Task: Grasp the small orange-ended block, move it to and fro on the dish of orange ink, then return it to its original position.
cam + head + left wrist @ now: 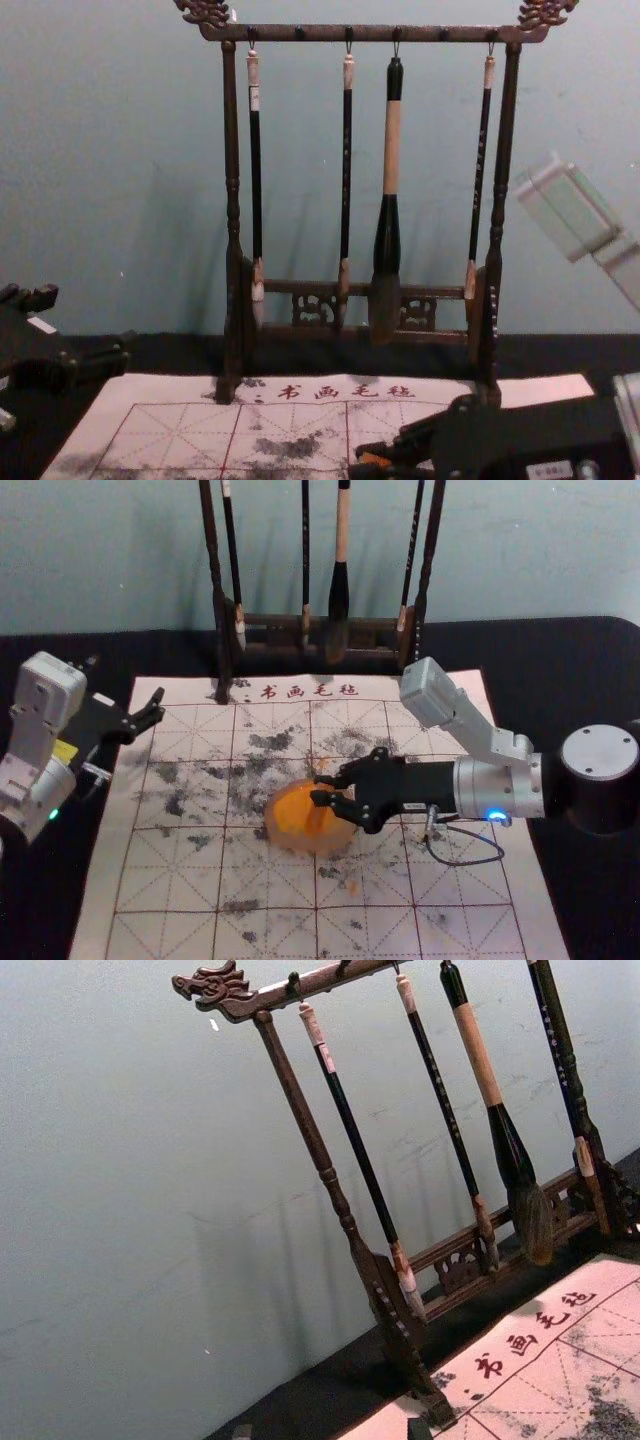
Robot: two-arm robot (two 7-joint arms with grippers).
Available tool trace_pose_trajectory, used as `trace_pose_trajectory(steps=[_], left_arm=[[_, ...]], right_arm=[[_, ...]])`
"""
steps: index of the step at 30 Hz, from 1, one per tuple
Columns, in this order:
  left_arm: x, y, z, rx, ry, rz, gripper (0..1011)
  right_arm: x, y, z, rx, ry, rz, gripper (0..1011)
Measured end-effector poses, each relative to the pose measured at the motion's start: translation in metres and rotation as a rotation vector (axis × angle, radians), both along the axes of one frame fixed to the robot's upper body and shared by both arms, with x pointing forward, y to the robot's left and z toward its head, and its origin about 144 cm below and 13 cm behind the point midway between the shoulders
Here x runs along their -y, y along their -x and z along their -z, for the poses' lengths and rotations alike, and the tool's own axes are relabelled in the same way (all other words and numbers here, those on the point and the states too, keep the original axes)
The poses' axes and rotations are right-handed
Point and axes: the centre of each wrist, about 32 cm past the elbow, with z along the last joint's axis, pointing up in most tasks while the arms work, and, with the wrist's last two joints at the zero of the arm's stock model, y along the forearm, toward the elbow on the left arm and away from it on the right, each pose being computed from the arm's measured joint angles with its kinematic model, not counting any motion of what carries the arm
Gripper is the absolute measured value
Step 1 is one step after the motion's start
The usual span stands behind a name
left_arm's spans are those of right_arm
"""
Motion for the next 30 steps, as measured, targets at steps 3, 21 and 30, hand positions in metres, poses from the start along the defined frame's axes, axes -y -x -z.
trace_pose_trajectory(steps=[3,21,30], left_arm=[[0.0,0.0,0.0,0.0,0.0,0.0,1001],[0.0,0.0,0.0,0.0,0.0,0.0,1001],[0.0,0.0,0.0,0.0,0.0,0.0,1001]], right_arm=[[-0.003,0.0,0.0,-0.001,-0.003,-0.004,144],[-0.022,-0.016,0.004,-0.002,-0.004,0.014,144],[-0.018,-0.021,0.003,0.008,-0.001,0.044,144]])
